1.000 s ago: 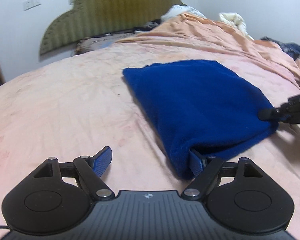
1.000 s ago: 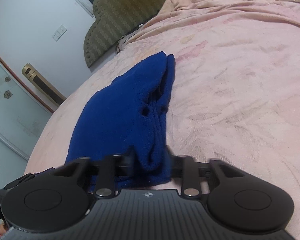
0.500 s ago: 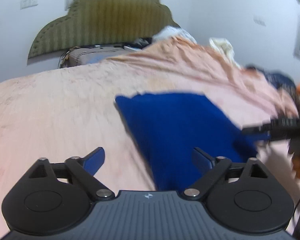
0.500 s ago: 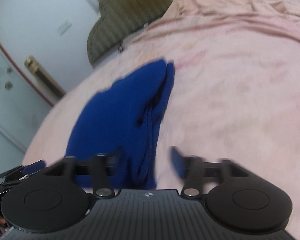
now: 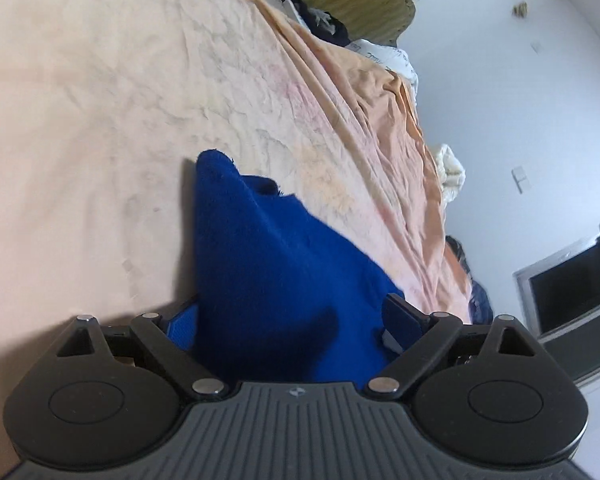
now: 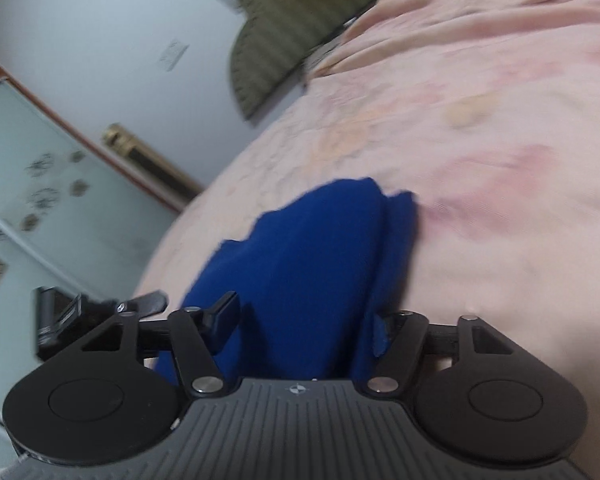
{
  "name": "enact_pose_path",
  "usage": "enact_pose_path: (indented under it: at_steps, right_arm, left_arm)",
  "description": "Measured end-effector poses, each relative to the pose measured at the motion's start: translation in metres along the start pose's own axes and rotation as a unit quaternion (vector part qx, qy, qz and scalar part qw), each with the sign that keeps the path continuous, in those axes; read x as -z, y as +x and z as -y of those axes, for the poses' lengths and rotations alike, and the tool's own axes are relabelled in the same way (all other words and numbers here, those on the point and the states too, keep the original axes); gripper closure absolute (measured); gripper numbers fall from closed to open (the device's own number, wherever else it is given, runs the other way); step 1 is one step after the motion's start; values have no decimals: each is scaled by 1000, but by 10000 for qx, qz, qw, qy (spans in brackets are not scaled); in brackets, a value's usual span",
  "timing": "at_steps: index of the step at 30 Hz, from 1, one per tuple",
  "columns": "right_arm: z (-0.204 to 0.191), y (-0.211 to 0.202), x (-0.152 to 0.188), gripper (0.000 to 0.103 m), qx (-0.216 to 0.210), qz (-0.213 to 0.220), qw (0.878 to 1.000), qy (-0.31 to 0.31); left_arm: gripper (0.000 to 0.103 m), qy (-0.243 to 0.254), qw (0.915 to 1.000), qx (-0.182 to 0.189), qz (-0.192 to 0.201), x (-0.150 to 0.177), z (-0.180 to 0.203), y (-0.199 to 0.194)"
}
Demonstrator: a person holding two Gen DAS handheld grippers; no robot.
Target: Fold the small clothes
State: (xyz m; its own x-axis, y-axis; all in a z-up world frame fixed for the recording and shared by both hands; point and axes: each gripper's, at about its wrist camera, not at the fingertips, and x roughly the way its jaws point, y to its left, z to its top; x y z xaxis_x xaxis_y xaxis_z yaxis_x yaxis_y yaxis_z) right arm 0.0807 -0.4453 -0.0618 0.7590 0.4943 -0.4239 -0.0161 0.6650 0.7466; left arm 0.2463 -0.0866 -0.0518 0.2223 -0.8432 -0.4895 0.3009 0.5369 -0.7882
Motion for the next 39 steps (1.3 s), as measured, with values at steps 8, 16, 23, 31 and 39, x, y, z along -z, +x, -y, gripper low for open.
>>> enact_pose_path:
  at_steps: [8,16,23,31,39]
  right_arm:
    - [-12,42,-23,67,40,-313,9988,-374]
    - [-52,21,-22,74,397,124,9912,-1258]
    - [-73,31,-31,74,1063,347,9801,-1639]
    - [-56,55,-39,73,1489,248,9781,-1434]
    - [-50,54,-38,61,1724,349,9746,-1386]
  left_arm:
    - [69,1231,9920,-266,43,9,35,20]
    - [69,2849,9457,-1447,590,26,97,15]
    - [69,3262,9196,-2085,662,20,110,32]
    - [67,3679,8894,-2627,676,27,115,55]
    - [63,3808,8775,-2827,707,32,118,57]
